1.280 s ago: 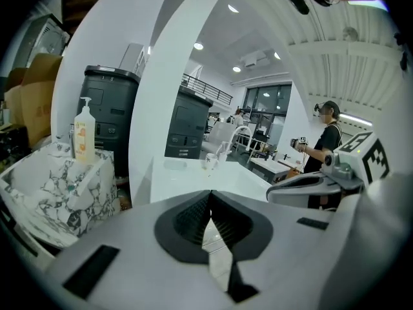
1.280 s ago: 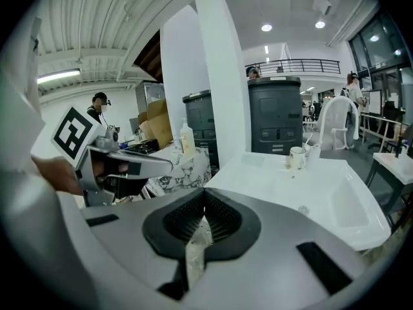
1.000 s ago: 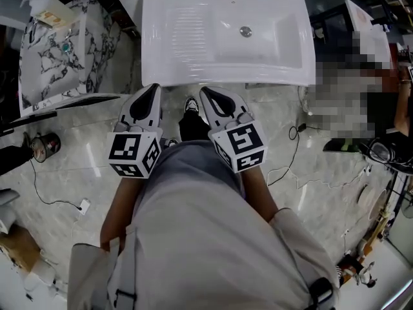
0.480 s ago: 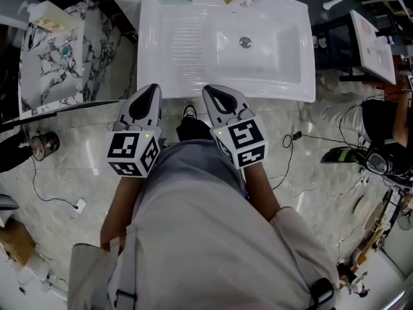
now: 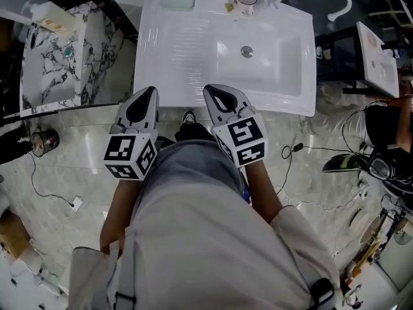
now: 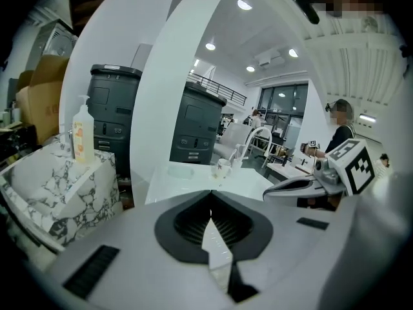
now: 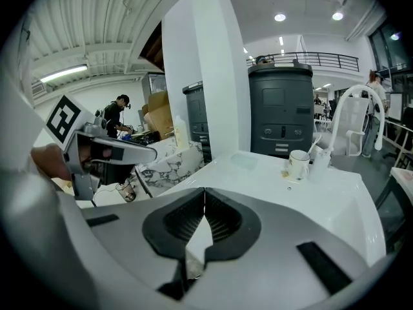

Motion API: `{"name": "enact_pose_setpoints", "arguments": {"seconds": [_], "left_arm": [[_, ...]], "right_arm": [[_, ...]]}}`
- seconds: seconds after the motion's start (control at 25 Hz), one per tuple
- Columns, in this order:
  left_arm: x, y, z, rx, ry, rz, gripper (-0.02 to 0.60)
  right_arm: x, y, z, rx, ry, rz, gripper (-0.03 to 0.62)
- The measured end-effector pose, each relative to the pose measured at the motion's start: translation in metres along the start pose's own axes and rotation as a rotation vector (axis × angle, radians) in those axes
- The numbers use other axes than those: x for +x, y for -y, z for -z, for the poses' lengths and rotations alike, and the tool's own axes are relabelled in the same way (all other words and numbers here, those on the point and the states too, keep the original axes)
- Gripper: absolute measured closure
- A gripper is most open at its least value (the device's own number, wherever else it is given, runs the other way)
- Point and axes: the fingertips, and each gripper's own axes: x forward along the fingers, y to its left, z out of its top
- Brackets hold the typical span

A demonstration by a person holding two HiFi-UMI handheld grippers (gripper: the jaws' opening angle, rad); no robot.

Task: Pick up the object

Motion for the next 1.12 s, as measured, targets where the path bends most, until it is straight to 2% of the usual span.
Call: {"name": "enact_pose_setpoints", "arguments": {"seconds": [0.6, 0.72, 0.96, 1.12], "left_arm": [[-0.009, 0.001, 0.022, -0.057, -0.025, -0.075, 0.575], [-0.010, -0.001, 0.024, -0.052, -0.032, -0.090, 0.575], [-0.006, 0.001, 0.021, -0.042, -0.038, -0.075, 0.575], [-0.002, 0.000, 0.016, 0.027, -0.042, -0.083, 0.575]], "right_arm": [[0.007, 0.011, 0.011, -0.027, -0.027, -0.054, 0.583], [0.006, 0.011, 0.007, -0.039, -0.012, -0.063, 0.583], [0.005, 0.020, 0.002, -0.054, 0.019, -0.057, 0.583], [0.005, 0.029, -0.005, -0.064, 0.043, -0.064, 0.583]]}}
